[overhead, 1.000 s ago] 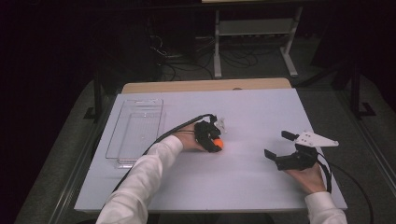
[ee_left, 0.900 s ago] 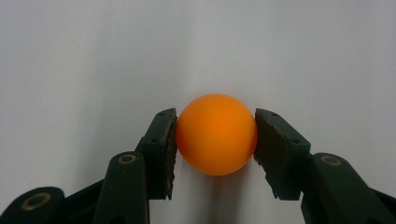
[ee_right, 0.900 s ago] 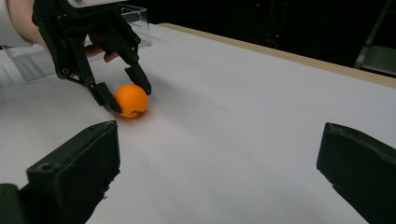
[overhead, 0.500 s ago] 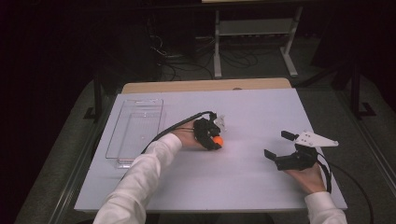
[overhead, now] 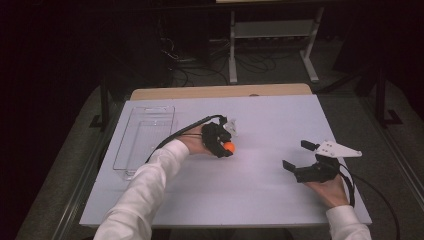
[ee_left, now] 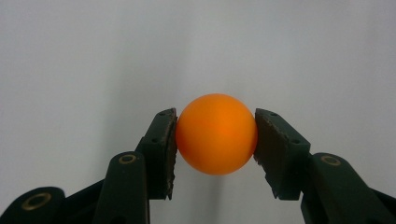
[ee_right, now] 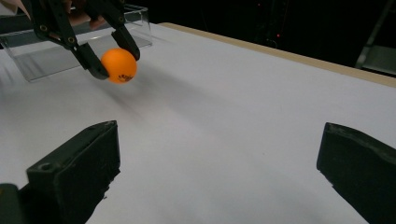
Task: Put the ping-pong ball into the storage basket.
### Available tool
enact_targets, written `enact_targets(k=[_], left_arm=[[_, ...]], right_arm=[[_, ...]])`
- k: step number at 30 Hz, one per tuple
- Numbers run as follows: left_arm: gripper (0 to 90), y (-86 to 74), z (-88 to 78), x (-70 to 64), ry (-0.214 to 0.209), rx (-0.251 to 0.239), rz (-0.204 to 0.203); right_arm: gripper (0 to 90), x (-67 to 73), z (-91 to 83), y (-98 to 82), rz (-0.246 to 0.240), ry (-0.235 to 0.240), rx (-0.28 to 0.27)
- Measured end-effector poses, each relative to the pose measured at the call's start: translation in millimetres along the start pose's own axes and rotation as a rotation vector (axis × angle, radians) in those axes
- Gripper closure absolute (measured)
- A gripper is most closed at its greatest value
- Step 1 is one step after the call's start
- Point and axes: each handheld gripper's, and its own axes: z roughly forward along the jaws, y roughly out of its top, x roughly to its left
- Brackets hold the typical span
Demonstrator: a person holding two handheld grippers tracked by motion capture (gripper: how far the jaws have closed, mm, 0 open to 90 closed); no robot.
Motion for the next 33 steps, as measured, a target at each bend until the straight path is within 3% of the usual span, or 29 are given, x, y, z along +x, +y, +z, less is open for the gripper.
enact_targets(k=[33], left_arm=[[51.2, -13.0, -55.3, -0.8, 0.06, 0.003, -0.018]], right_arm=[[0.0, 0.2, 0.1, -0.4, 0.001, 0.004, 0.005]])
